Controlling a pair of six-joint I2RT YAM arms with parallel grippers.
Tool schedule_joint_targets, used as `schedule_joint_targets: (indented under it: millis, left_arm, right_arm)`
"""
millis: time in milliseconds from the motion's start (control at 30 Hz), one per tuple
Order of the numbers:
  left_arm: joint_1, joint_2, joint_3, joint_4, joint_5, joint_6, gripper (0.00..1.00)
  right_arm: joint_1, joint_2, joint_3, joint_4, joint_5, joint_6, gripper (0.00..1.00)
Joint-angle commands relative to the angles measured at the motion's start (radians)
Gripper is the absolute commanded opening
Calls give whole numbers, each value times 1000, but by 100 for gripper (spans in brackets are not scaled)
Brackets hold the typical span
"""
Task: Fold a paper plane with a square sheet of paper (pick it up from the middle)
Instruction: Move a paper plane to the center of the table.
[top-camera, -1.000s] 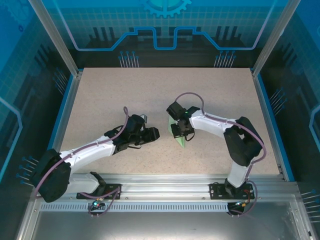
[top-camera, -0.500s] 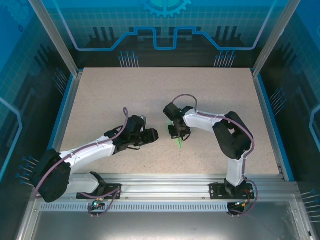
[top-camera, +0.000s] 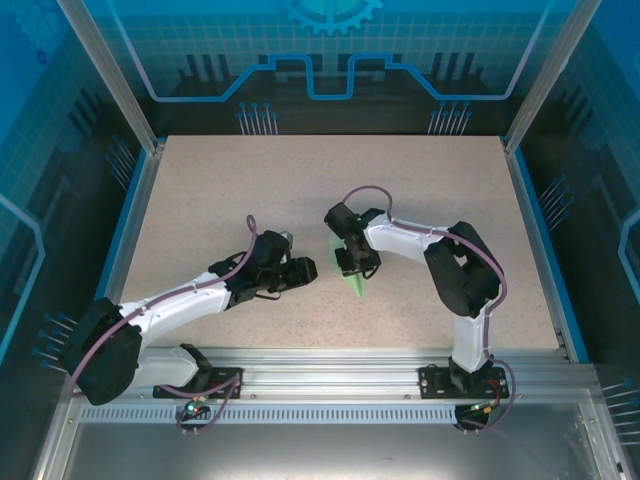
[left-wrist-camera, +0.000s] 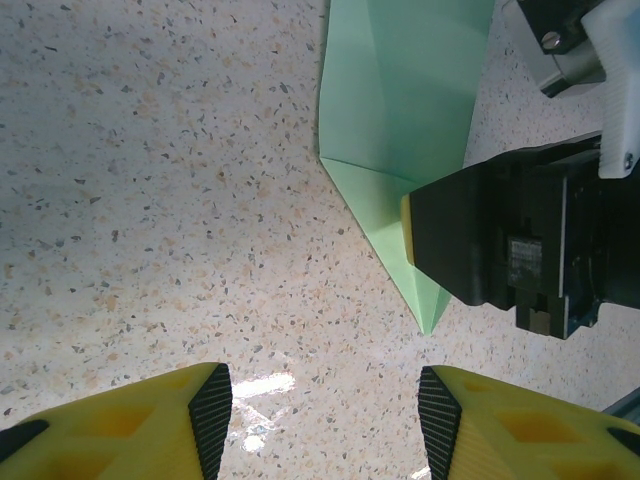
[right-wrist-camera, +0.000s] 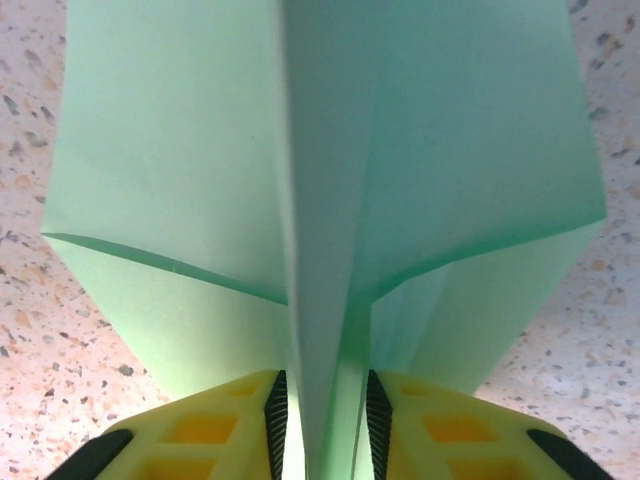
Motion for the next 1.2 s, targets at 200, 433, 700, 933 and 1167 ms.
schedule_joint_targets:
  millis: [200, 433, 700, 933, 1167]
  left_arm:
    - [1, 30, 17, -19, 21, 2, 56]
    - [-3, 39, 20, -17, 22, -2, 56]
    - [-5, 38, 28, -24, 21, -4, 56]
    - [-6, 35, 26, -30, 18, -5, 56]
    - [-7, 38, 29, -34, 18, -5, 56]
  right_arm:
    - [25, -16, 46, -76, 51, -8, 30]
    - [59, 24, 82, -105, 97, -1, 28]
    - [51, 112, 82, -62, 25, 2, 28]
    - [40, 132, 37, -28, 18, 11, 15]
    - [9, 124, -19, 21, -4, 18, 8]
